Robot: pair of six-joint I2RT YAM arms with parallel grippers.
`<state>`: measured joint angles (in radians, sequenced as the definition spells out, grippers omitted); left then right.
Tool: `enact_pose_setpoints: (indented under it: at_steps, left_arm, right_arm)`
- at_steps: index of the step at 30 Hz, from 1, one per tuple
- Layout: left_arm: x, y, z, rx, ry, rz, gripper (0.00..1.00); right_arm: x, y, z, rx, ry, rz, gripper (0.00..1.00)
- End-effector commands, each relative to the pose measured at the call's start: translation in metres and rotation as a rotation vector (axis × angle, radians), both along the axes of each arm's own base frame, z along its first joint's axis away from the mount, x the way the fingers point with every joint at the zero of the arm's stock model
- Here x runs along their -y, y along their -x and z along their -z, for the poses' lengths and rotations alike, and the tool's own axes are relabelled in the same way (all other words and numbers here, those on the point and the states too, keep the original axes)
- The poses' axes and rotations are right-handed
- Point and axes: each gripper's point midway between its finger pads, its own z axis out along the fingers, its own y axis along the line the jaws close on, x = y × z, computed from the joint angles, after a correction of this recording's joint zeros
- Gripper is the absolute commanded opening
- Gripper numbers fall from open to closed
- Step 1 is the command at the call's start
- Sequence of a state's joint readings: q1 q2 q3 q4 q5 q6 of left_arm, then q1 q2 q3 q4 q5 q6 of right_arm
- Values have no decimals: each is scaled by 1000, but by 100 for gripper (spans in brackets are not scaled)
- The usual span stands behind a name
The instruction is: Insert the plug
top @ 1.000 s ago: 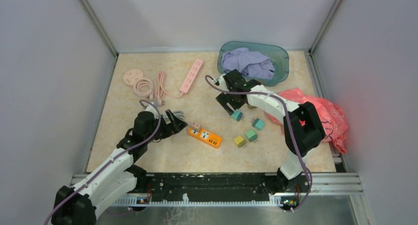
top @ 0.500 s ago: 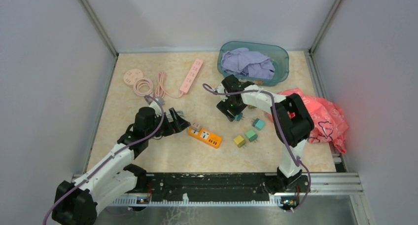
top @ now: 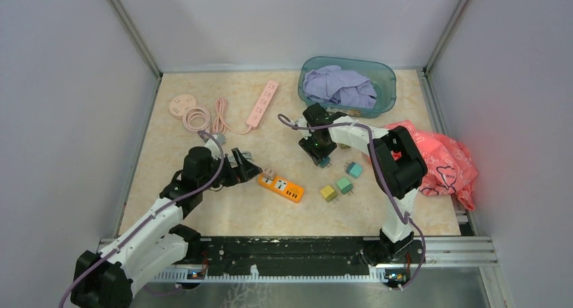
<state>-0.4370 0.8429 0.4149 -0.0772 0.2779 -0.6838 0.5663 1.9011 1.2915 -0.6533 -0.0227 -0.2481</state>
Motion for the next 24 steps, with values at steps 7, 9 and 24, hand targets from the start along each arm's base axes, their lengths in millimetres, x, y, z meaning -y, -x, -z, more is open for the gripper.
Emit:
enact_pose_setpoints:
  at_steps: [7, 9, 24]
  left_arm:
    - [11, -1, -38, 93, 93, 18, 95]
    - [13, 0, -40, 101, 110, 19, 95]
    - [40, 0, -62, 188, 161, 24, 93]
  right_arm:
    - [-21, -17, -46, 136, -197, 175, 22]
    - [-31, -15, -62, 156, -276, 196, 22]
    - [-99, 13, -160, 325, -720, 352, 17]
